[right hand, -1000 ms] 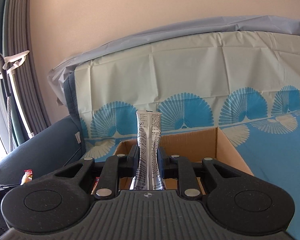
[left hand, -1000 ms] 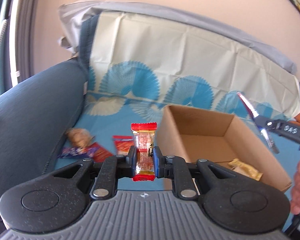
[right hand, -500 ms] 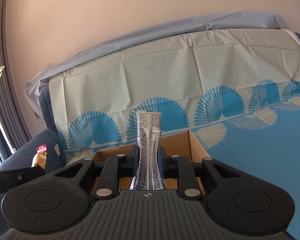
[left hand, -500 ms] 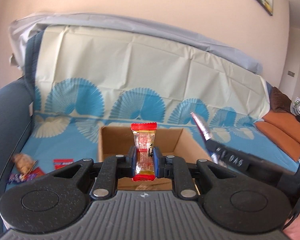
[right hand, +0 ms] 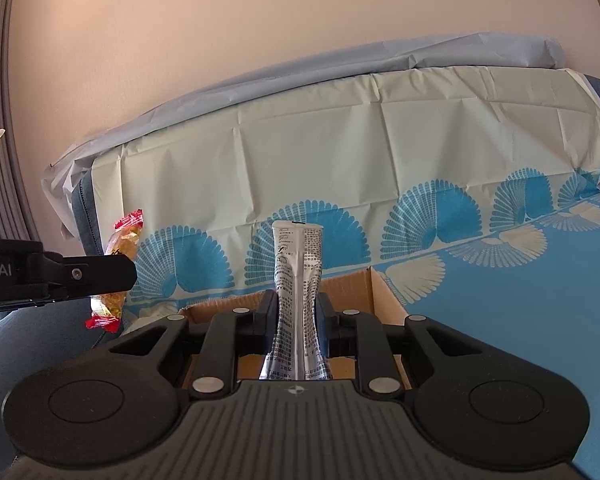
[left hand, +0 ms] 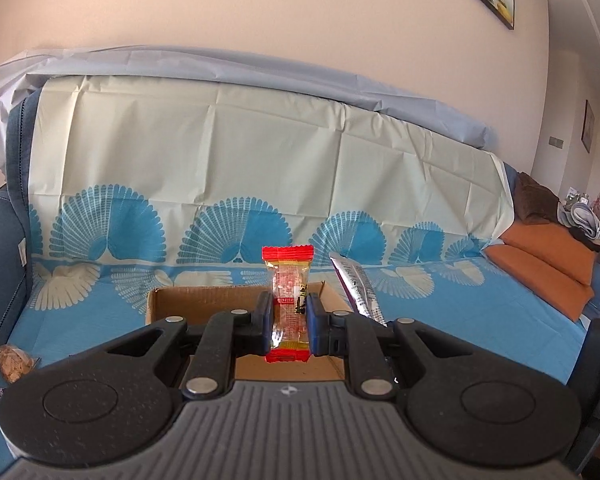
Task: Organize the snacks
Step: 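Open both grippers to drop the snacks into the box, then move both tools back to the remaining snacks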
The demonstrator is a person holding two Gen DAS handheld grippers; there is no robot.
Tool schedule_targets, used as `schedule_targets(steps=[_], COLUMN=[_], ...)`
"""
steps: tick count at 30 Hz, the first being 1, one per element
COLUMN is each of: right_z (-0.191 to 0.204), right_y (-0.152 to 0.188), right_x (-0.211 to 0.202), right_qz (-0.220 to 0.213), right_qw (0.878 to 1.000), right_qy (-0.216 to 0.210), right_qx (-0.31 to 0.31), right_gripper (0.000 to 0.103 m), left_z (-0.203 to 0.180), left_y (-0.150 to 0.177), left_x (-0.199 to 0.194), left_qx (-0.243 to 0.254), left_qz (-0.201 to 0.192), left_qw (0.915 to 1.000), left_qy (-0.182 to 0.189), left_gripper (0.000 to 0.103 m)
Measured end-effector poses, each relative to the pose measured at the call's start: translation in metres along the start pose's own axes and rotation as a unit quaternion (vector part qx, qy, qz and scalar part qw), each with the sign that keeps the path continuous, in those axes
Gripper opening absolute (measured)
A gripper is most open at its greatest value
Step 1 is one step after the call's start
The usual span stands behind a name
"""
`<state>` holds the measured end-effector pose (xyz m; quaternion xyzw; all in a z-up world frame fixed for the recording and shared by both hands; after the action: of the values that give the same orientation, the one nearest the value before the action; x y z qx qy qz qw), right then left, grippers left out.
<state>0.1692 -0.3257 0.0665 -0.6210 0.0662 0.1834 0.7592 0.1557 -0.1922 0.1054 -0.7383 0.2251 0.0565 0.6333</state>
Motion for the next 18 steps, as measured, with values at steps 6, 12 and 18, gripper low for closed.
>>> schedule_targets(steps=[6, 12, 18], right_z=[-0.008, -0.011, -0.006], right_y=[0.002, 0.004, 0.008], right_x=[0.003, 0.004, 0.006], right_qz=[0.01, 0.011, 0.015], right_qw=[1.0, 0.999, 0.999], right_qy=[0.023, 0.034, 0.032], right_qx=[0.007, 0.006, -0.003], right_gripper=[0.037, 0.046, 0.048], left_z=[0.0, 0.0, 0.002], left_y=[0.006, 0.015, 0.023], left_x=[0.005, 0.004, -0.007], left_qx=[0.002, 0.006, 0.035], left_qz=[0.016, 0.023, 0.007], left_qw=[0.9999, 0.9997, 0.9993], left_qy=[0.004, 0.003, 0.013], left_gripper=[0.025, 0.027, 0.022])
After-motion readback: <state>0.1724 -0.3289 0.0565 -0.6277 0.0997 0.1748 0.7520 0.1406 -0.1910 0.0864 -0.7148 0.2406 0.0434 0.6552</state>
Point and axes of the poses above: each gripper's, at about its wrist camera, not at the fingertips, and x roughly the way its jaws point, z to its left, y to its underside, the point moved 9 cm from there along x, roughly the way its jaws point, and after that the axes turned 2 degrees about -x, right-handed, at the moved point
